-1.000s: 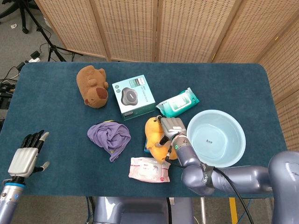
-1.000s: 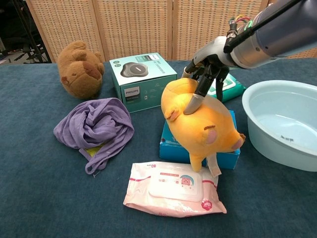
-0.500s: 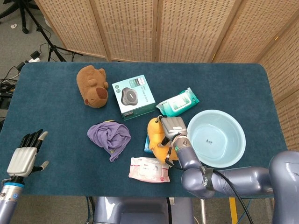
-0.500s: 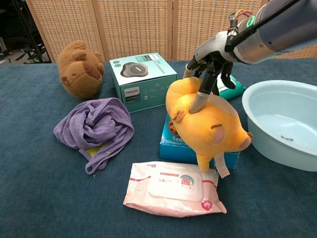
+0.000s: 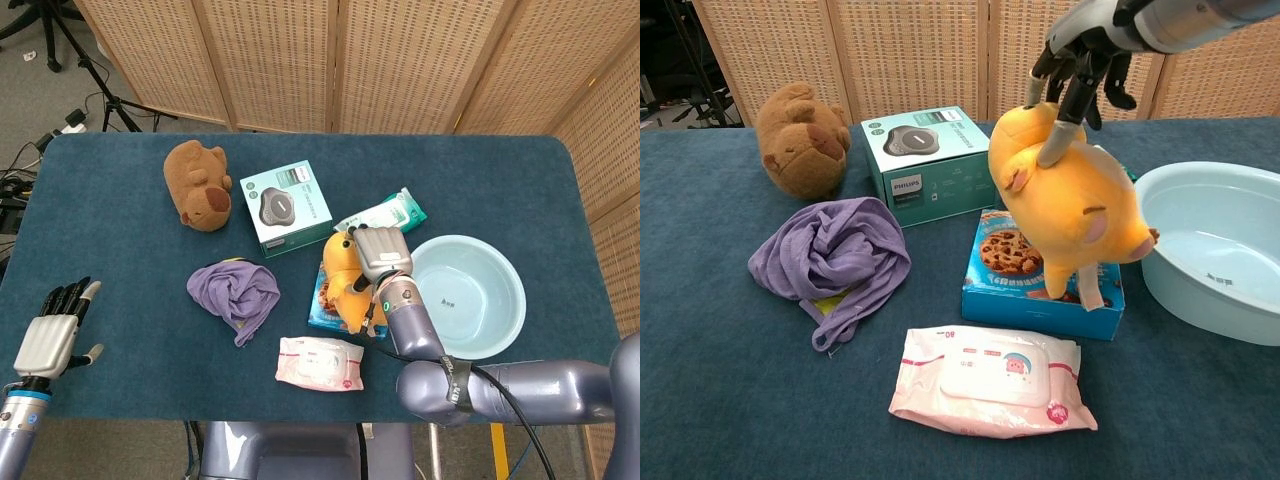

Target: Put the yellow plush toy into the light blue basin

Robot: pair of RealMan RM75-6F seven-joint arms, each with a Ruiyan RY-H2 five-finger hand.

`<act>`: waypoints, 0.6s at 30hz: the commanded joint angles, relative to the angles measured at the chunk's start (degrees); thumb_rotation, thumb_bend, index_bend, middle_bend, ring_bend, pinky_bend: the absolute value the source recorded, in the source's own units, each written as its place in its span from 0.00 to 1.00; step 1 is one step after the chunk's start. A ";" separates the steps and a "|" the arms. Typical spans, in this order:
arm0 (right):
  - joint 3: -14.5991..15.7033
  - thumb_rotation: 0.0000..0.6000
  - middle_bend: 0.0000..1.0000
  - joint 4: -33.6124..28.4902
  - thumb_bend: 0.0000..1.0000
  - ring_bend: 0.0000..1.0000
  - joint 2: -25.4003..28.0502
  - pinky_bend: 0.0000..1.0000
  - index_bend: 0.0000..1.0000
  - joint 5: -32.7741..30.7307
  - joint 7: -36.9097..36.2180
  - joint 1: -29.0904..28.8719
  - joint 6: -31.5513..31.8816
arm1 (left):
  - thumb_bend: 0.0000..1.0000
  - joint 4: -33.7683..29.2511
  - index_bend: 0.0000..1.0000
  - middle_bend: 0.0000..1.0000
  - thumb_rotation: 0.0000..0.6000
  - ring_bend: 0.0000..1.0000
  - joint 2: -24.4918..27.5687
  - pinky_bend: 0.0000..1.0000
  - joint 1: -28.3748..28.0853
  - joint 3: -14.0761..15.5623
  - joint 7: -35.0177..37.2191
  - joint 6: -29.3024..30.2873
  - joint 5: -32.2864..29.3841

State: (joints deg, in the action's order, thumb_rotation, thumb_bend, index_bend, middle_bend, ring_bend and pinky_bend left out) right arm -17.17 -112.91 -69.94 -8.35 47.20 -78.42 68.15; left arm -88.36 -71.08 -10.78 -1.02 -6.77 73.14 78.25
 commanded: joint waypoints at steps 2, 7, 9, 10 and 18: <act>-0.57 1.00 0.62 -0.53 0.34 0.59 1.15 0.74 0.71 0.03 0.91 0.07 1.36 | 0.23 -0.04 0.00 0.00 1.00 0.00 -0.01 0.00 0.02 0.01 0.05 -0.02 -0.02; -1.12 1.00 0.62 -0.90 0.34 0.59 3.24 0.74 0.71 0.63 1.14 1.02 2.69 | 0.23 -0.12 0.00 0.00 1.00 0.00 0.12 0.00 0.00 -0.01 0.06 -0.10 -0.06; -1.21 1.00 0.62 -0.97 0.34 0.59 4.43 0.74 0.71 0.85 1.30 1.64 3.10 | 0.23 -0.23 0.00 0.00 1.00 0.00 0.17 0.00 0.04 -0.02 0.03 0.05 0.00; -1.24 1.00 0.62 -1.04 0.34 0.59 5.00 0.74 0.71 0.98 1.41 1.96 3.19 | 0.23 -0.29 0.00 0.00 1.00 0.00 0.21 0.00 0.06 -0.02 0.03 0.13 0.07; -0.33 1.00 0.62 -0.44 0.34 0.59 9.61 0.74 0.71 2.36 1.05 5.78 4.28 | 0.23 -0.59 0.00 0.00 1.00 0.00 0.23 0.00 0.05 0.16 -0.12 0.01 0.28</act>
State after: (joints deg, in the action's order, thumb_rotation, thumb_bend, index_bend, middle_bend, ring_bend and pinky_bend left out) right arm -17.77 -113.64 -61.02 -6.11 48.51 -73.36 72.25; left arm -88.94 -70.84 -10.72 -0.88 -6.89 73.17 78.52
